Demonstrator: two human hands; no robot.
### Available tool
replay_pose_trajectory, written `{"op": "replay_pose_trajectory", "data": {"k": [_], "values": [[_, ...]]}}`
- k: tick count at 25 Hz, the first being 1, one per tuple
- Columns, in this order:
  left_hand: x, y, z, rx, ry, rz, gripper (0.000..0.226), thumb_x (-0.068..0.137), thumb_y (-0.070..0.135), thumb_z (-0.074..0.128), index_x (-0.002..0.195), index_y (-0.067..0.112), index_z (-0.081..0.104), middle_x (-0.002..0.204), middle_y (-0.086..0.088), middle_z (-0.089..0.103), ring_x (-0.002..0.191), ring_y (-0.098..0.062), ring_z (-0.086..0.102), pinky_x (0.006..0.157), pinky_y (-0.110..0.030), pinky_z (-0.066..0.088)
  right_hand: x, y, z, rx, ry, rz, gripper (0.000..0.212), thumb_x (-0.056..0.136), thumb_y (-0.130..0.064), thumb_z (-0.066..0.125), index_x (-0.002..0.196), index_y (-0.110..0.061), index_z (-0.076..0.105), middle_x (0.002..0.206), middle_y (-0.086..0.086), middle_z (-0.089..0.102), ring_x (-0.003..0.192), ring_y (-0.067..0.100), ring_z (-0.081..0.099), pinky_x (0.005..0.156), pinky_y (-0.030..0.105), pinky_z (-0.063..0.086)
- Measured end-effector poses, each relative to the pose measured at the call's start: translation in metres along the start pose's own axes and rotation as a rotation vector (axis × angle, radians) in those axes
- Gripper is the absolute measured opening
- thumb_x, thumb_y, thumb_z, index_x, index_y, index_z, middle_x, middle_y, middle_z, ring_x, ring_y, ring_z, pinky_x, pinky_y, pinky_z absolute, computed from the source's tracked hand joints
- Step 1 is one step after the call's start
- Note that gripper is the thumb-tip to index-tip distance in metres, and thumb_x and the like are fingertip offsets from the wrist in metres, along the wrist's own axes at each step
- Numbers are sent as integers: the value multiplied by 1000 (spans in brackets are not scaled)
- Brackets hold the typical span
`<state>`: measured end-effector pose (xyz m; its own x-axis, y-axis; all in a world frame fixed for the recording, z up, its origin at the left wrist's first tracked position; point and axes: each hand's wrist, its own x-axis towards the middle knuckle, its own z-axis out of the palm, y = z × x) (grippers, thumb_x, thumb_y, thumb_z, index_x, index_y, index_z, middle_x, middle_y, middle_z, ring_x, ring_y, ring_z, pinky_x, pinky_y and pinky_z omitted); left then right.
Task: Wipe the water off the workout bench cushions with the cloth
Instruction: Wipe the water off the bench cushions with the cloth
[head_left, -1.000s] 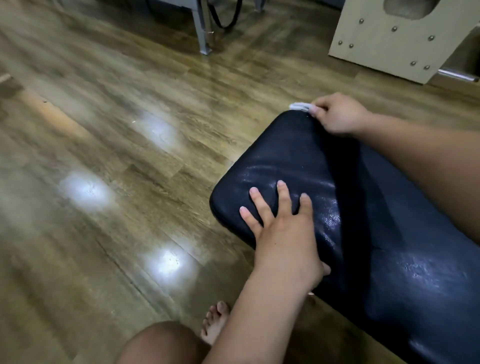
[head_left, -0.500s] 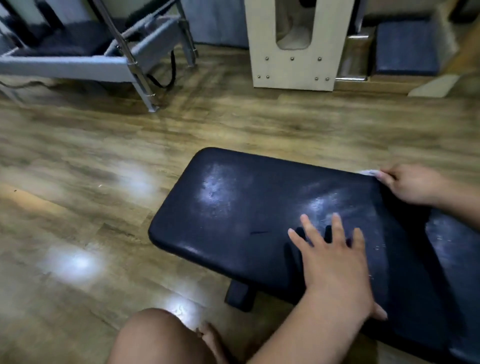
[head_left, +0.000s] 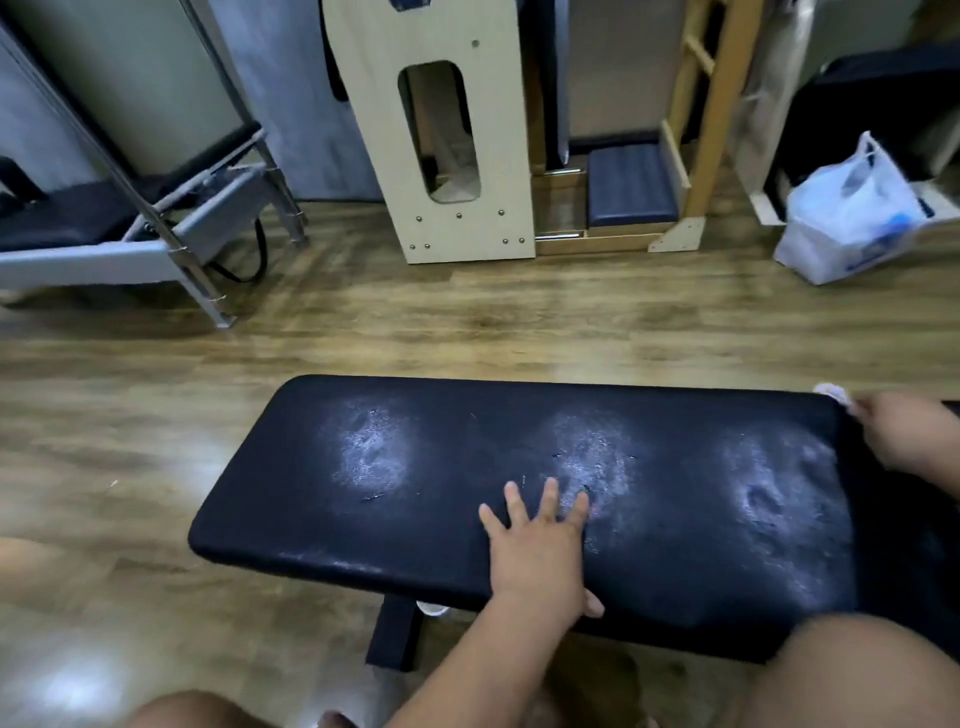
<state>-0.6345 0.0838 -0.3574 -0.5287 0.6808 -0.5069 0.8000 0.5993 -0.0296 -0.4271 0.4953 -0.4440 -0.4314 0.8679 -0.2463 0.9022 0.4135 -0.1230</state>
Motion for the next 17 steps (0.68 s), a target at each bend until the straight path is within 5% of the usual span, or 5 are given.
{"op": "replay_pose_trajectory", "data": {"k": [4,6,9,14,17], "values": [[-26,5,-1,-163,108,-72,97,80,58,64,153,30,5,163,1,0,148,-37,0,116,-59,8,-106,-27,-51,297,140,58,32,96,-35,46,103,-12,67,102,27,68,87,40,64,71,38,47],[-46,25,-11,-459,204,-24,81,82,62,60,148,27,28,154,0,32,141,-26,30,114,-46,28,-166,-38,-83,965,111,76,28,101,-21,45,102,-3,66,102,27,69,78,33,62,68,35,51],[-93,68,-44,-1059,101,106,57,82,66,57,118,23,62,117,3,67,109,-19,63,91,-35,50,-266,-51,-131,1795,-259,28,34,99,-21,43,108,5,62,93,21,72,74,27,71,66,33,60],[-161,124,-103,-1609,-445,363,59,82,67,52,105,16,69,101,-1,72,87,-18,69,93,-43,50,-400,-67,-178,1812,-374,-206,32,88,-5,55,118,1,61,103,20,67,84,23,66,72,27,59],[-202,151,-116,-1703,-439,440,39,85,32,66,113,5,68,96,-12,71,62,-18,65,60,-29,54,-461,-53,-189,1737,-288,-197,37,86,11,54,120,-1,60,101,23,67,77,28,69,64,30,60]]}}
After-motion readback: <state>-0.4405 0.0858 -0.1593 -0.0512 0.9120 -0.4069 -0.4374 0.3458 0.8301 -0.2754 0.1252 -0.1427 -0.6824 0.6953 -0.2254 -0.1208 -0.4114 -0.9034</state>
